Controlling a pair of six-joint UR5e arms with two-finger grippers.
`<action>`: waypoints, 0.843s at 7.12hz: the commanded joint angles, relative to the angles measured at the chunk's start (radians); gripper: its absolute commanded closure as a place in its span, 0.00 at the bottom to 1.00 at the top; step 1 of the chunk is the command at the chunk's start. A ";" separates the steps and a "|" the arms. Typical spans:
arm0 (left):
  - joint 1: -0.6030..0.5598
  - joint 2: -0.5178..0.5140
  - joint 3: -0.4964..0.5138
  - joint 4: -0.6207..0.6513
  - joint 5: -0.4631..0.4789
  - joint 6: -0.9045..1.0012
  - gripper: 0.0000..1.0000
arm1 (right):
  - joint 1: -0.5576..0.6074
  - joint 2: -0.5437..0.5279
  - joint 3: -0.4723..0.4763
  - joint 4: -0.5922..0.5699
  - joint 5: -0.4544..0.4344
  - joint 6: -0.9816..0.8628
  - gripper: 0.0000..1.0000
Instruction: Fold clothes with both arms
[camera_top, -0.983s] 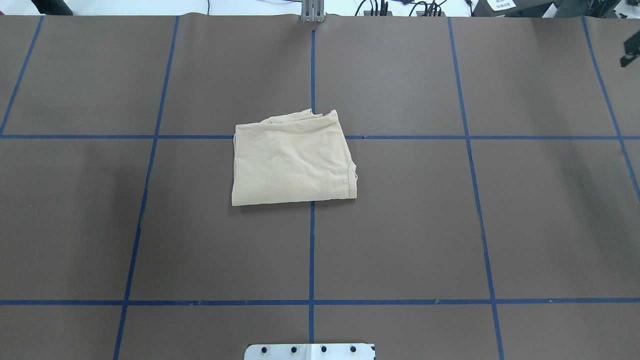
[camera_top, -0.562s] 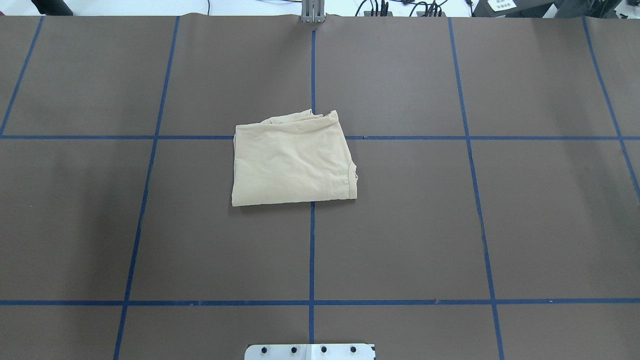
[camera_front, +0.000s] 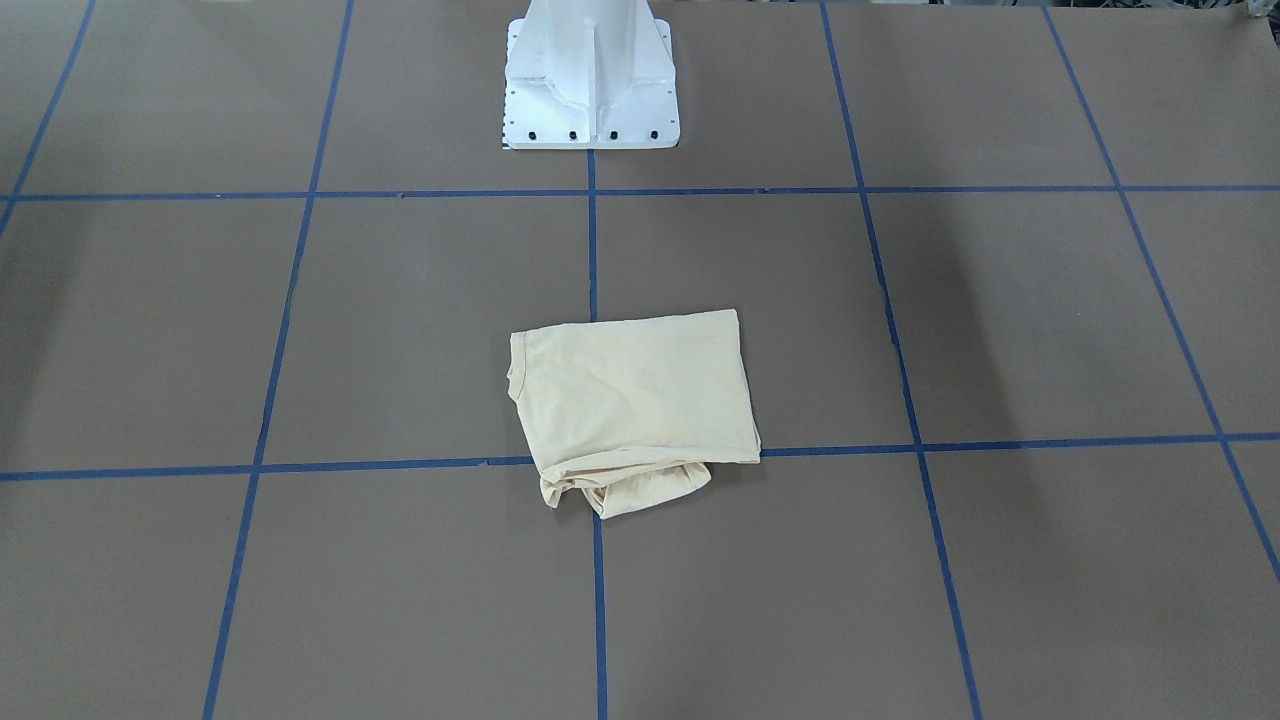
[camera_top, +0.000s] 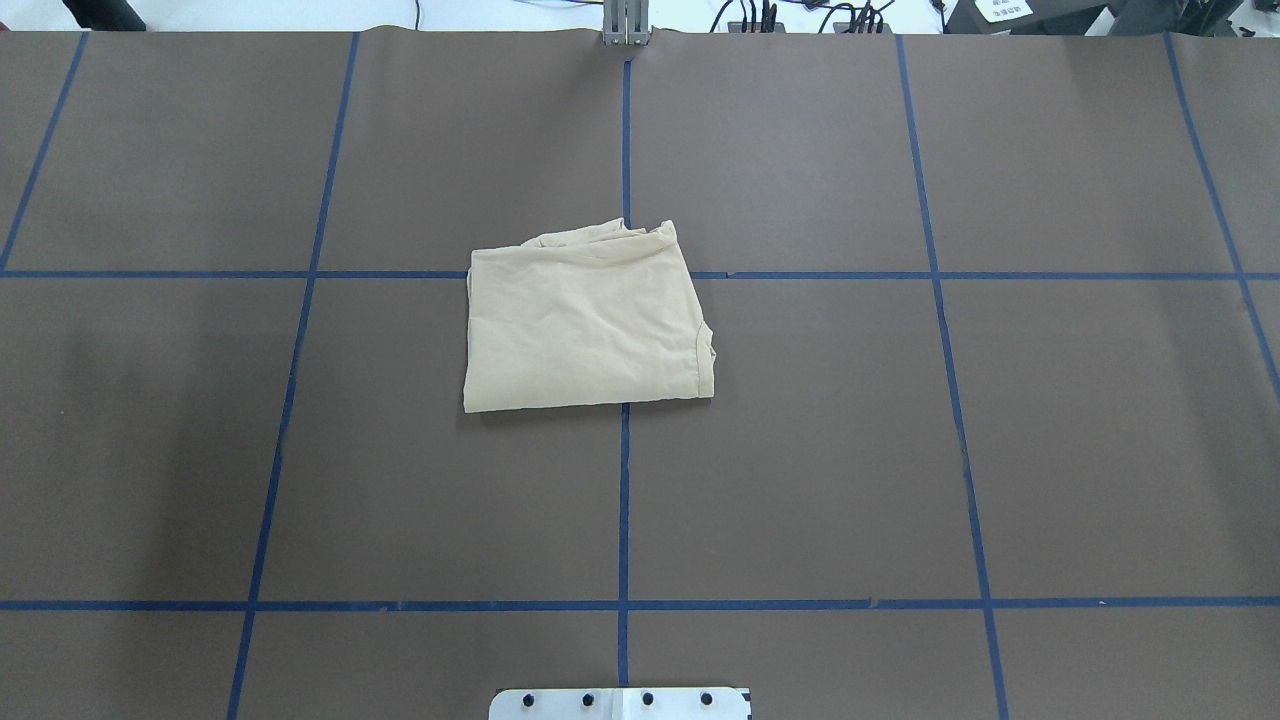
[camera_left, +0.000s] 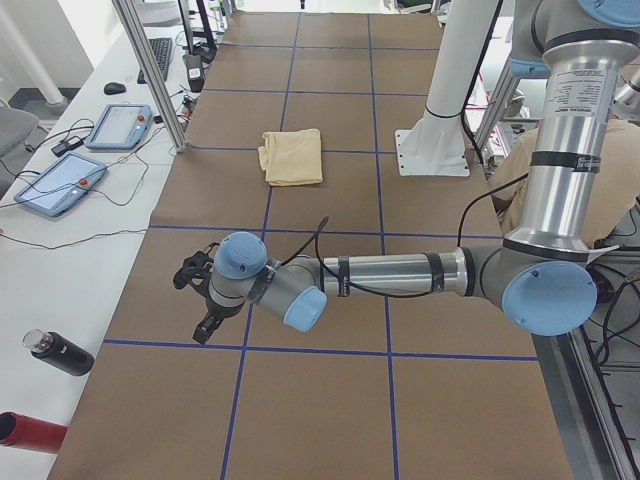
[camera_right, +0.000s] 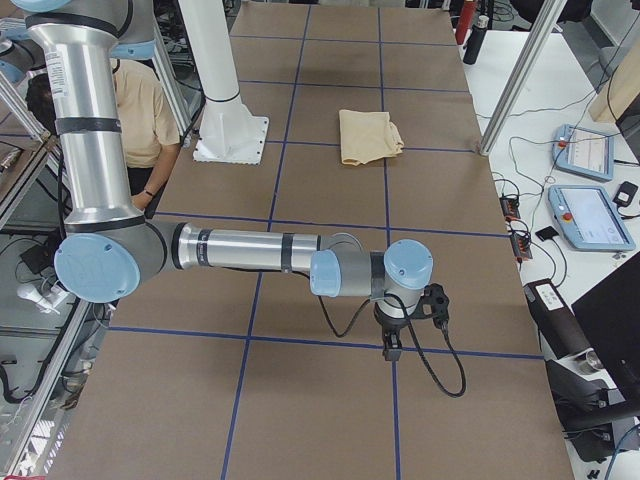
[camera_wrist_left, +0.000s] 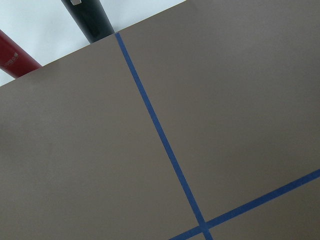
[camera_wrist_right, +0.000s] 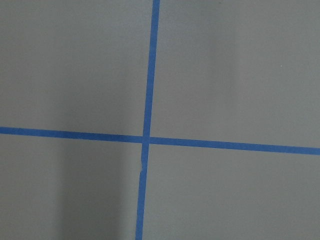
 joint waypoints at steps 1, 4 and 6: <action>0.001 0.021 -0.013 0.003 -0.002 -0.002 0.00 | -0.003 0.000 -0.002 0.027 0.000 -0.006 0.00; 0.004 0.015 -0.015 0.028 -0.031 -0.007 0.00 | -0.003 -0.020 -0.048 0.028 -0.002 -0.004 0.00; 0.006 -0.021 -0.080 0.252 -0.048 -0.041 0.00 | -0.003 -0.063 -0.001 0.030 0.024 -0.001 0.00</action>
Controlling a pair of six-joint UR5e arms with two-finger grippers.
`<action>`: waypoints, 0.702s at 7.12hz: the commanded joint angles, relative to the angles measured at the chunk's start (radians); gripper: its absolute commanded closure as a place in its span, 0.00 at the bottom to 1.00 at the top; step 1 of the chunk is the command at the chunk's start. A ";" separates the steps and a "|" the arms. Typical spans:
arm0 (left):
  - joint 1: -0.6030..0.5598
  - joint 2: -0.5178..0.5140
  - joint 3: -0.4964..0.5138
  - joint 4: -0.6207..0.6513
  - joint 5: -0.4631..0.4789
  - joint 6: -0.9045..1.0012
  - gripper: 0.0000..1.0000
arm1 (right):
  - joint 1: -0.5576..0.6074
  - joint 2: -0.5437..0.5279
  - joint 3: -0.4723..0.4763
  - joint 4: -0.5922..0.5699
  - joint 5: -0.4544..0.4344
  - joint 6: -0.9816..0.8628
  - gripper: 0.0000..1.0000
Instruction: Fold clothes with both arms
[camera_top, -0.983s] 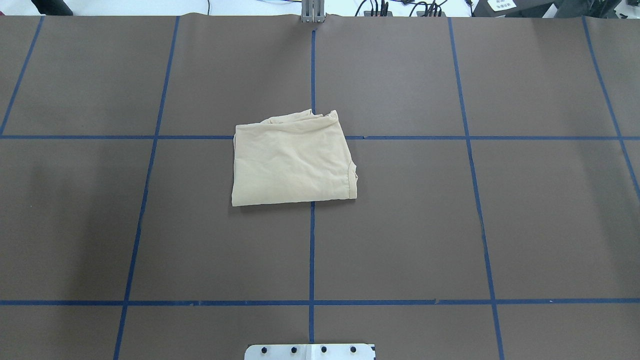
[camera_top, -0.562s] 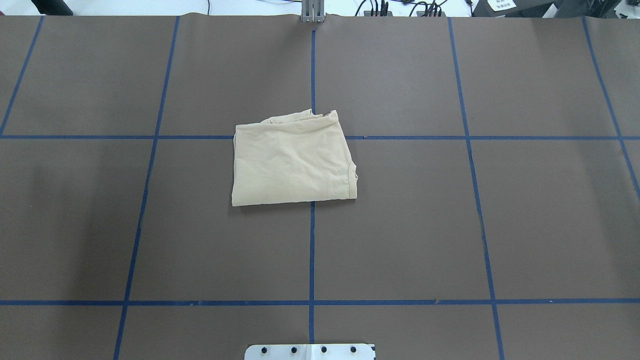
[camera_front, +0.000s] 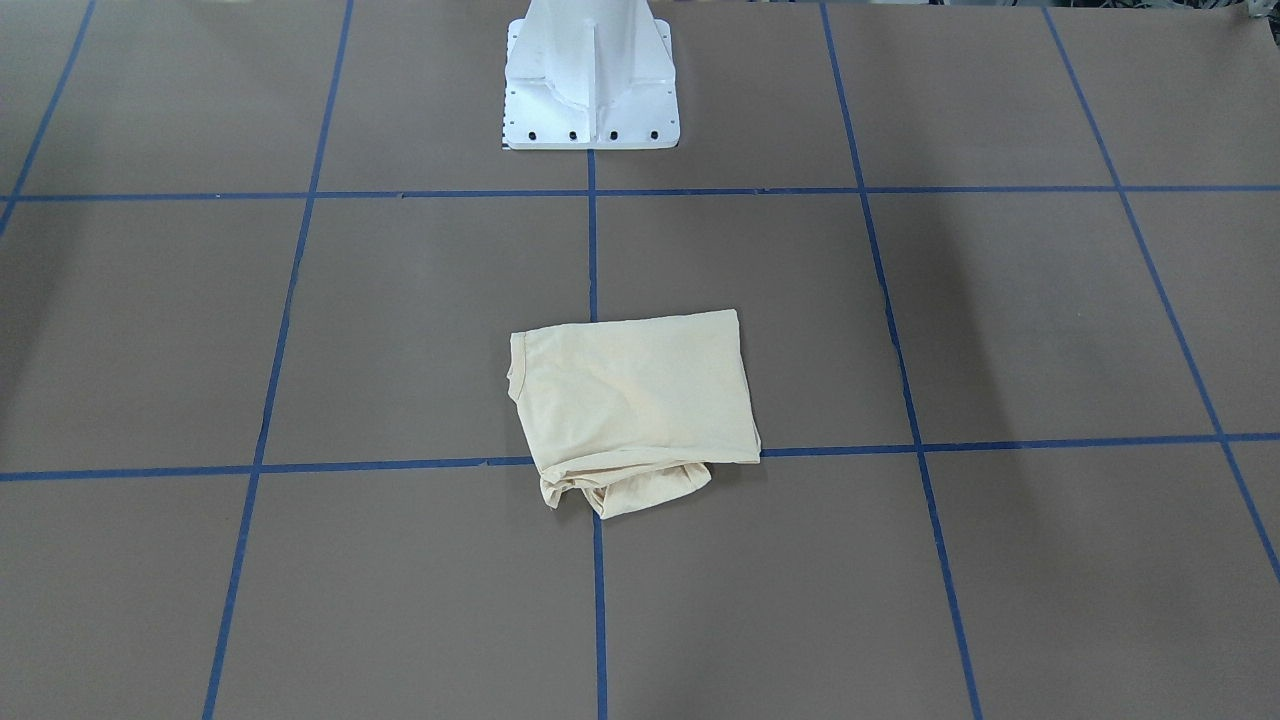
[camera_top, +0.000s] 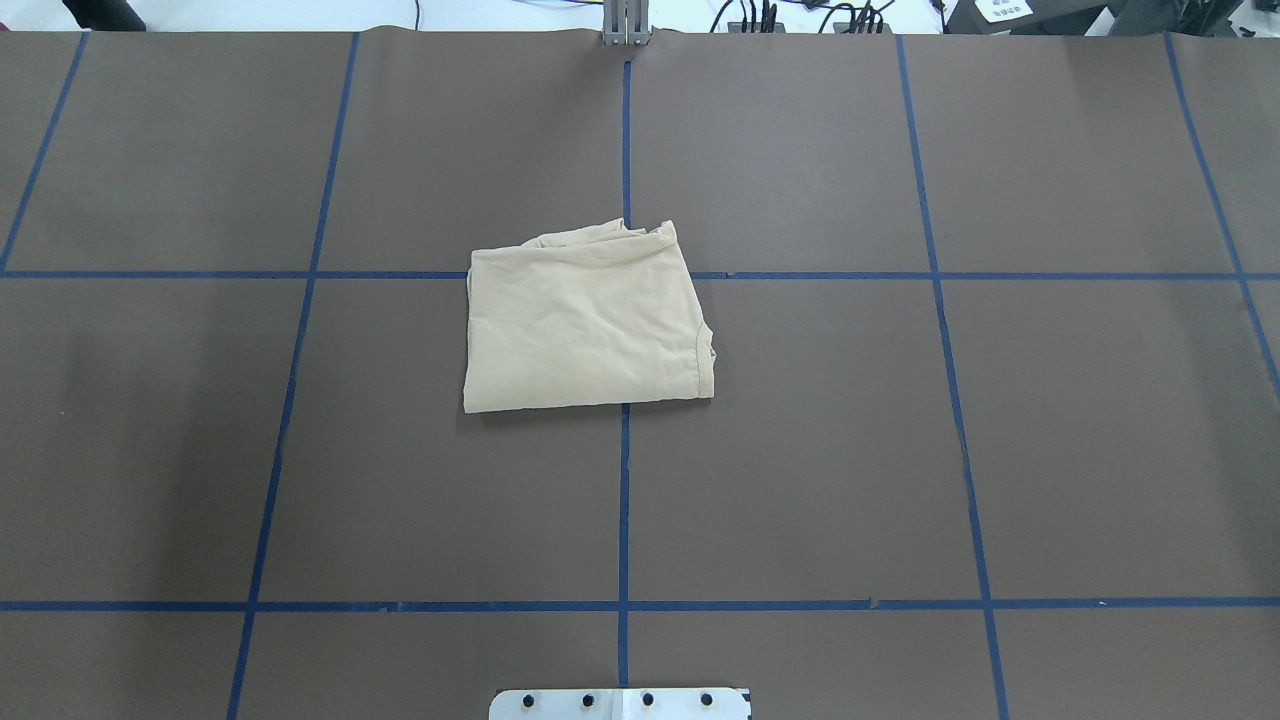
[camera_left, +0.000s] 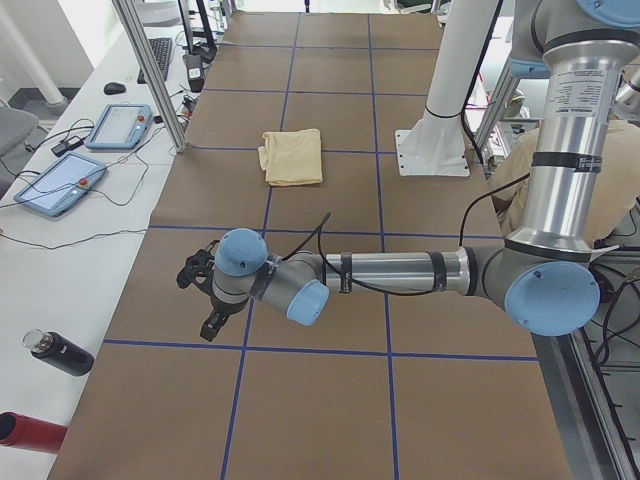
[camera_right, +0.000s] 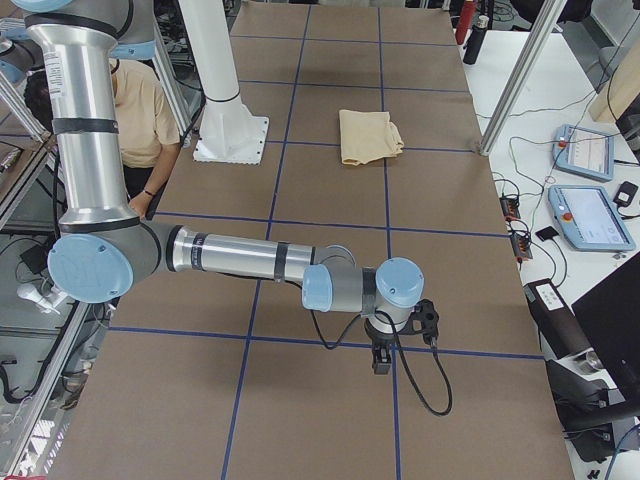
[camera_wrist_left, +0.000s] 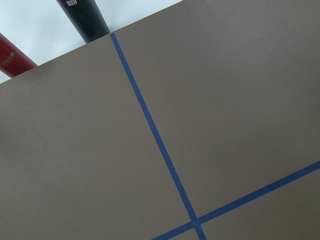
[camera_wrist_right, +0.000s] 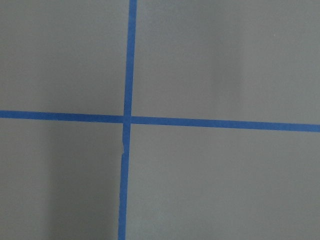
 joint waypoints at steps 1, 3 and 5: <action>0.001 -0.018 -0.046 0.146 -0.016 -0.017 0.00 | 0.000 -0.058 0.062 0.010 0.045 0.008 0.00; 0.001 0.005 -0.048 0.120 -0.015 -0.008 0.00 | 0.001 -0.104 0.177 0.016 0.002 0.011 0.00; -0.001 0.045 -0.112 0.115 -0.032 -0.011 0.00 | 0.000 -0.128 0.227 0.015 -0.009 0.013 0.00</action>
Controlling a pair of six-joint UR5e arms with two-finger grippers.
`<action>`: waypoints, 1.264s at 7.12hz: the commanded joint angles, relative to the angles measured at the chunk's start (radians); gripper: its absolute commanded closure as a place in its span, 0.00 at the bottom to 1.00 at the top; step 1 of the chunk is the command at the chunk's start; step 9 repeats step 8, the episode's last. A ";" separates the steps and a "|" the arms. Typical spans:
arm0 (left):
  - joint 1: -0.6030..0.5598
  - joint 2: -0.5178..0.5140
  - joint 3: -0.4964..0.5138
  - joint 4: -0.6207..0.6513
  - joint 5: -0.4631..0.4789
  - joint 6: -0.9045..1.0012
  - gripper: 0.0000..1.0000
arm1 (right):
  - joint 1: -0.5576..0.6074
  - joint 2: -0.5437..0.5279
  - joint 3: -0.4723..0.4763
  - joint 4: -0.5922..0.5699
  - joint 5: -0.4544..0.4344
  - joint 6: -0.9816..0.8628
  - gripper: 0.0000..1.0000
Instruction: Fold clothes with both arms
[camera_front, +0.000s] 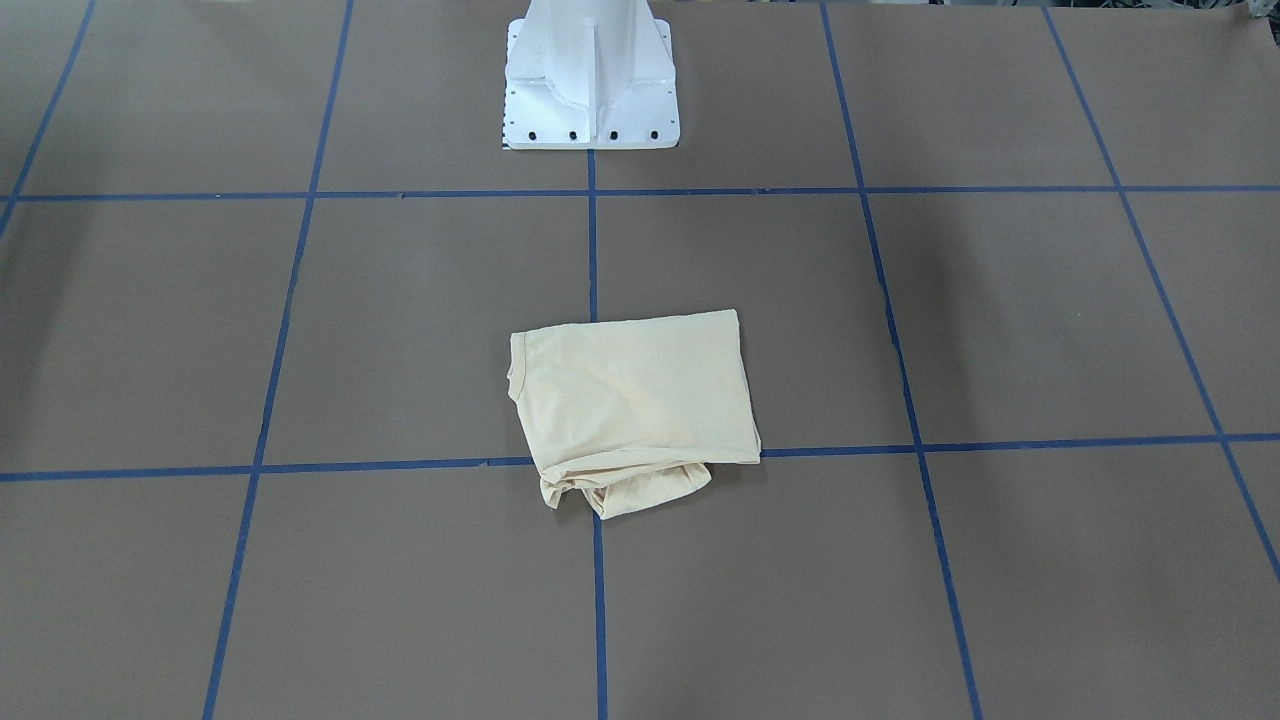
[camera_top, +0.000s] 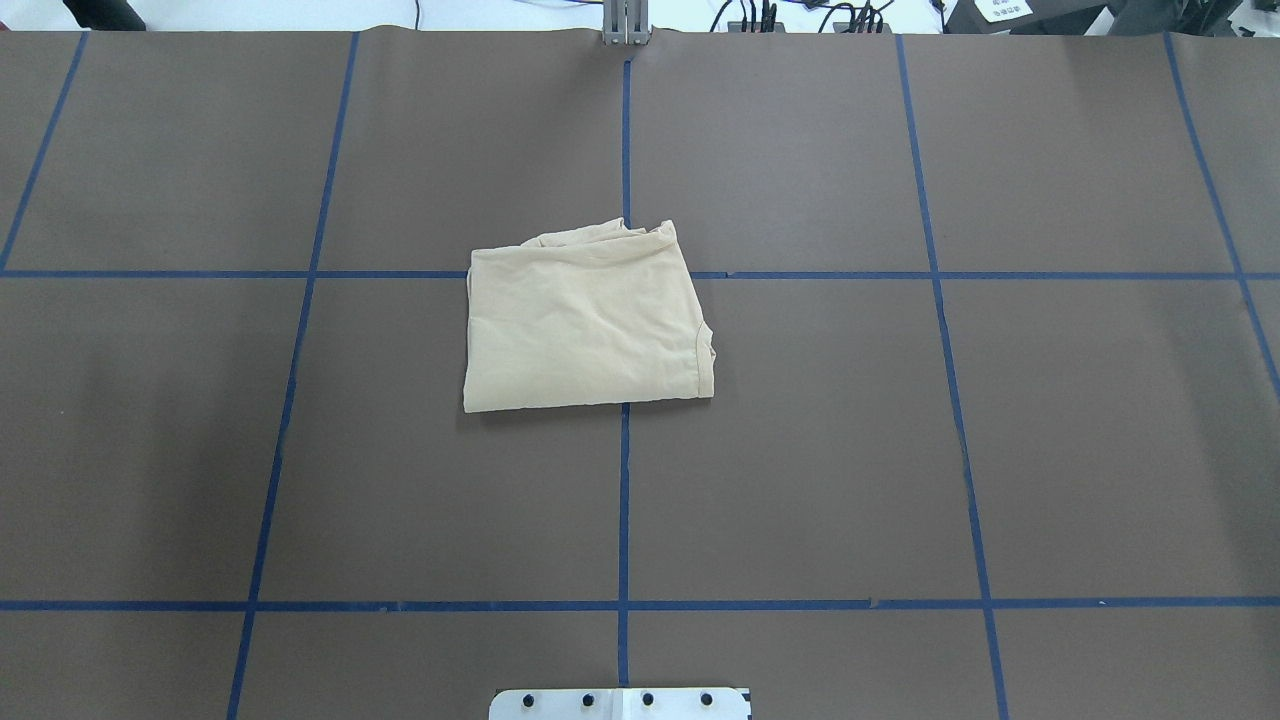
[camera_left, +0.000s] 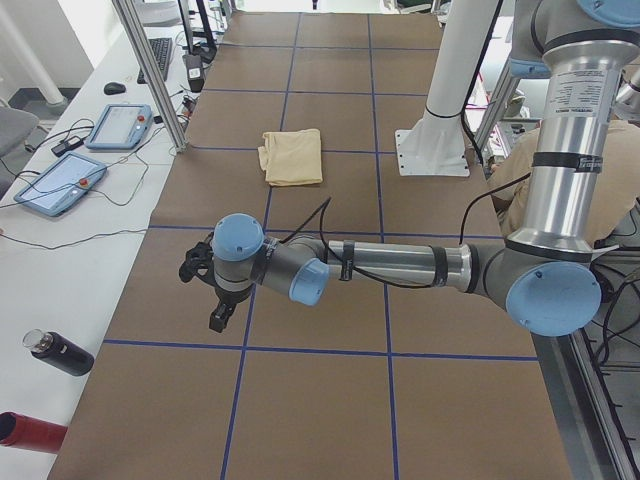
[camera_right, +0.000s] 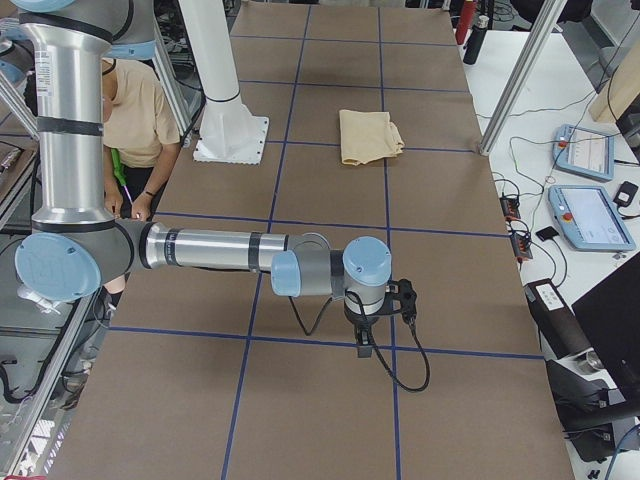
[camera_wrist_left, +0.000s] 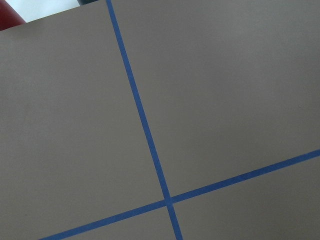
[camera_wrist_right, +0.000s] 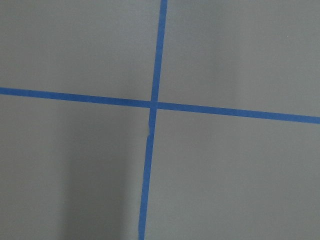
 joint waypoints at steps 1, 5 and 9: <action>0.001 0.044 -0.032 -0.012 -0.008 -0.003 0.00 | 0.000 -0.017 0.068 -0.002 -0.001 0.000 0.00; 0.002 0.040 -0.029 -0.015 -0.006 0.004 0.00 | 0.000 -0.028 0.093 0.000 -0.006 -0.003 0.00; 0.001 0.050 -0.029 -0.018 -0.011 0.001 0.00 | -0.007 -0.017 0.080 0.000 -0.013 -0.009 0.00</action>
